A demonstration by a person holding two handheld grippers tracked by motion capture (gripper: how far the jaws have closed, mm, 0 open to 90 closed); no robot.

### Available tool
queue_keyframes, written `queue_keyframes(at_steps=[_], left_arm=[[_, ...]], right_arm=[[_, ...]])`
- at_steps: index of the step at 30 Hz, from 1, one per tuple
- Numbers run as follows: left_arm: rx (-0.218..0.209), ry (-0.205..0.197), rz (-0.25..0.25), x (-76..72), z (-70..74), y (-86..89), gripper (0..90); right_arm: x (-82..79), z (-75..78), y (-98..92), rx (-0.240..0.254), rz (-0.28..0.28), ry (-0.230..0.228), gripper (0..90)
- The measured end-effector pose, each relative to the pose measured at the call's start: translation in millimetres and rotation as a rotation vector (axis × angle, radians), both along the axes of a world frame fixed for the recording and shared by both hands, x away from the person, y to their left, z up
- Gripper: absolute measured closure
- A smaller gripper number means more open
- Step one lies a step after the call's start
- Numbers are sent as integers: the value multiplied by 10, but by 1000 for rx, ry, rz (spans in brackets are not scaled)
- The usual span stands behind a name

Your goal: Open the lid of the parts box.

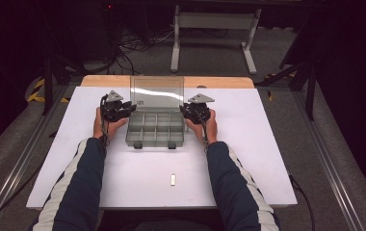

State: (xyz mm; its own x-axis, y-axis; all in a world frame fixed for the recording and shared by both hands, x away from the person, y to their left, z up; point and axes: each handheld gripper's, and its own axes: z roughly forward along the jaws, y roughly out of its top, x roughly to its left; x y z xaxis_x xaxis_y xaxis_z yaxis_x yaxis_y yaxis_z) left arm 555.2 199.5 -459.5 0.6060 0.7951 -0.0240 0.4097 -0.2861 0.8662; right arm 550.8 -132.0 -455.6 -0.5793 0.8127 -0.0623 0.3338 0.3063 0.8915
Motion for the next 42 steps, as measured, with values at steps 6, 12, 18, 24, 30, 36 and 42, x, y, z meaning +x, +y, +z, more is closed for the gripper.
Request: queue_keyframes(at_steps=[6, 12, 18, 24, 30, 36, 42], left_arm=[[-5, 1, 1, 2, -6, 5, 677], [-2, 2, 6, -4, -3, -4, 676], [-5, 0, 9, -5, -7, -5, 668], [5, -3, 12, -7, -9, -21, 667], [20, -11, 16, -9, -8, -74, 668], [64, -37, 26, -40, 57, -82, 620], [84, -79, 24, -116, 201, -85, 581]], right_arm=[[-15, -5, 20, -16, -11, -14, 739], [-27, 1, 36, -34, -16, -24, 737], [-34, 0, 45, -45, -22, -32, 731], [-40, -4, 76, -84, -44, -53, 699], [-40, -1, 96, -114, -47, -61, 672], [-42, 33, 70, -136, -42, -65, 615], [-82, 126, -12, -110, -44, -65, 588]])
